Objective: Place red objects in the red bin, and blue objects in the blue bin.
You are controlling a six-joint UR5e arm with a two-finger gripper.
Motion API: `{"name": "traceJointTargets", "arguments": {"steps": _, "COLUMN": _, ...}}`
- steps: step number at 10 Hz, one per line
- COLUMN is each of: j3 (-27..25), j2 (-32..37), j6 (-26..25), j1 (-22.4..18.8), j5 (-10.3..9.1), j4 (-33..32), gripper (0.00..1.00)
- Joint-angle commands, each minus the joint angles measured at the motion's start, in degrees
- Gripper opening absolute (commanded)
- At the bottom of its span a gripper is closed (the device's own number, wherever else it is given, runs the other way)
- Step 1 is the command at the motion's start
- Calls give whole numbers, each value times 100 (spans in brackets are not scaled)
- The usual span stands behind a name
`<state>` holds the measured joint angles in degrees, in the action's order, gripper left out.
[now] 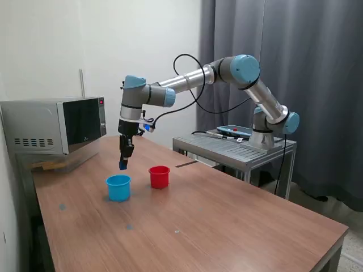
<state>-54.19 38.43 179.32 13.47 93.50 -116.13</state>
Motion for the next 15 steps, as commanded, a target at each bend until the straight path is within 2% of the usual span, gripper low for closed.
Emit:
{"name": "traceJointTargets", "arguments": {"steps": 1, "j3": -30, "j2": 15, "j6": 7, "j1": -20, "j5": -7, "j4": -7, "gripper": 0}}
{"name": "traceJointTargets", "arguments": {"steps": 3, "j3": -47, "j2": 15, "j6": 15, "j1": -20, "j5": -7, "j4": -15, "gripper": 0}}
{"name": "traceJointTargets", "arguments": {"steps": 4, "j3": -74, "j2": 15, "j6": 33, "j1": -20, "j5": -7, "j4": -15, "gripper": 100}}
{"name": "traceJointTargets", "arguments": {"steps": 9, "j3": -153, "j2": -38, "j6": 156, "j1": -20, "j5": -7, "j4": 2, "gripper": 100}}
{"name": "traceJointTargets", "arguments": {"steps": 10, "j3": -336, "j2": 32, "j6": 174, "j1": -37, "j5": 19, "j4": 46, "gripper": 100}}
{"name": "traceJointTargets", "arguments": {"steps": 11, "j3": -642, "j2": 329, "j6": 174, "j1": -46, "j5": 11, "j4": 55, "gripper": 100}}
{"name": "traceJointTargets", "arguments": {"steps": 13, "j3": -1703, "j2": 1380, "j6": 523, "j1": -168, "j5": 2, "j4": 159, "gripper": 100}}
{"name": "traceJointTargets", "arguments": {"steps": 15, "j3": -2548, "j2": 2470, "j6": 604, "j1": -204, "j5": -24, "j4": 641, "gripper": 100}}
